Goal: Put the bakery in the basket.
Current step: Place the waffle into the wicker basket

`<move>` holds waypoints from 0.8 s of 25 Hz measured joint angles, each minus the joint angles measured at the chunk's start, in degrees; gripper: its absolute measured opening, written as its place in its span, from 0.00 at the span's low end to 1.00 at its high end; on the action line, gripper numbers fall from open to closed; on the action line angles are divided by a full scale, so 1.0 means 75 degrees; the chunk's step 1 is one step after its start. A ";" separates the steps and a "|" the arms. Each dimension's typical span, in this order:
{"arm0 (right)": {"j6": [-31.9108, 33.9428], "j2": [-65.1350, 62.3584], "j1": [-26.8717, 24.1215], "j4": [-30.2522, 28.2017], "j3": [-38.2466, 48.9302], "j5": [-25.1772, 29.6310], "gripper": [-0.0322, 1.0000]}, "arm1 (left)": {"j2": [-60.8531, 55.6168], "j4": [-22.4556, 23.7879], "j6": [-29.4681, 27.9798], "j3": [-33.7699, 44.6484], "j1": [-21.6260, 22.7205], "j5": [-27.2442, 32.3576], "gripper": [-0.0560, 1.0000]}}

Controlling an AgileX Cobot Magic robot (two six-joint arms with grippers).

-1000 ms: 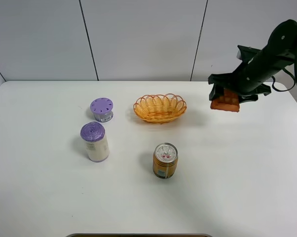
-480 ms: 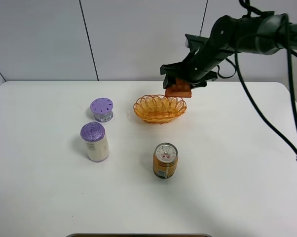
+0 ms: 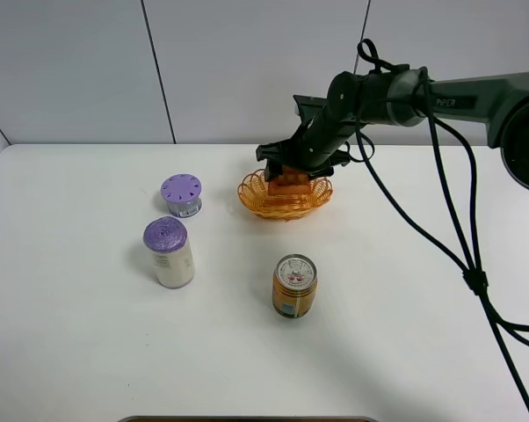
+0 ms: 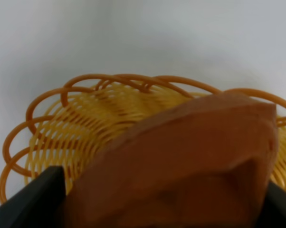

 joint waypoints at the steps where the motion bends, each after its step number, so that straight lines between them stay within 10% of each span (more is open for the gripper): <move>1: 0.0000 0.0040 0.0009 0.0000 -0.0016 -0.0017 0.69 | 0.0000 0.0000 0.0000 0.0000 0.0000 0.0000 0.99; 16: 0.0001 0.0090 0.0039 0.0007 -0.0022 -0.0048 0.69 | 0.0000 0.0000 0.0000 0.0000 0.0000 0.0000 0.99; 20: 0.0008 0.0090 0.0039 0.0007 -0.0022 0.0104 0.85 | 0.0000 0.0000 0.0000 0.0000 0.0000 0.0000 0.99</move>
